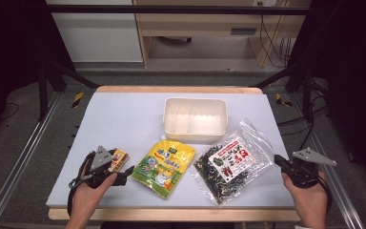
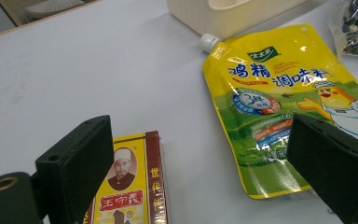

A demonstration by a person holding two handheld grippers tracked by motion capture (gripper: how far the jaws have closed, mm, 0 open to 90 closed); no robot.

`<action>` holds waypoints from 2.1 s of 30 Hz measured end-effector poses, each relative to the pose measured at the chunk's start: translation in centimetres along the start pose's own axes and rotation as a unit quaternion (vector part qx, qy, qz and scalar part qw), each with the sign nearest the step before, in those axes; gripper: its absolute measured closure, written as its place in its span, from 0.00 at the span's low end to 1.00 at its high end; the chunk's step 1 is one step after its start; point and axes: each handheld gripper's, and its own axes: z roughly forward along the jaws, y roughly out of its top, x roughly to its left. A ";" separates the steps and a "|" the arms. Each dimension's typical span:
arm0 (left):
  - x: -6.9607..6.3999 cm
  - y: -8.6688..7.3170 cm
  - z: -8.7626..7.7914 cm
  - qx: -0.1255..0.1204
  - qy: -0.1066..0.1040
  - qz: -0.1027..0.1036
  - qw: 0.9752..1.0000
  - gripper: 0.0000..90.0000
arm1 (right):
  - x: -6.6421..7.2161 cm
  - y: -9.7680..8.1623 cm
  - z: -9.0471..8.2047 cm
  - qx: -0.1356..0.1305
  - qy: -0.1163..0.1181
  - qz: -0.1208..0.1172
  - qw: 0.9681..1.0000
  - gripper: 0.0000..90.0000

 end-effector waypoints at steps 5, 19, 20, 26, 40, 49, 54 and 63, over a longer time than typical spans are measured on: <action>0.2 -0.2 -0.1 -0.005 -0.019 -0.017 1.000 0.08 | 1.3 3.6 -1.8 -0.015 0.001 -0.049 0.999 1.00; 0.8 -0.3 -0.5 -0.026 -0.034 -0.050 0.998 0.09 | 7.1 14.0 -2.9 -0.021 0.038 -0.205 0.978 1.00; 0.8 -0.3 -0.5 -0.026 -0.034 -0.050 0.998 0.09 | 7.1 14.0 -2.9 -0.021 0.038 -0.205 0.978 1.00; 0.5 -0.2 -0.7 -0.030 -0.054 -0.053 0.997 0.09 | 10.4 16.5 -2.2 -0.023 0.061 -0.251 0.966 0.99; -0.2 0.1 -0.7 -0.023 -0.077 -0.030 0.996 0.09 | 13.5 18.1 -1.6 -0.049 0.110 -0.267 0.956 0.99; -1.1 5.1 -0.6 -0.018 -0.082 0.052 0.995 0.10 | 14.8 18.7 -1.4 -0.047 0.126 -0.290 0.947 0.99; -1.6 11.0 -0.8 -0.030 -0.086 0.112 0.989 0.12 | 15.5 18.7 -1.7 -0.049 0.131 -0.305 0.942 0.99; -2.4 18.6 0.3 -0.032 -0.093 0.216 0.972 0.12 | 15.8 18.1 -2.4 -0.062 0.163 -0.315 0.933 0.99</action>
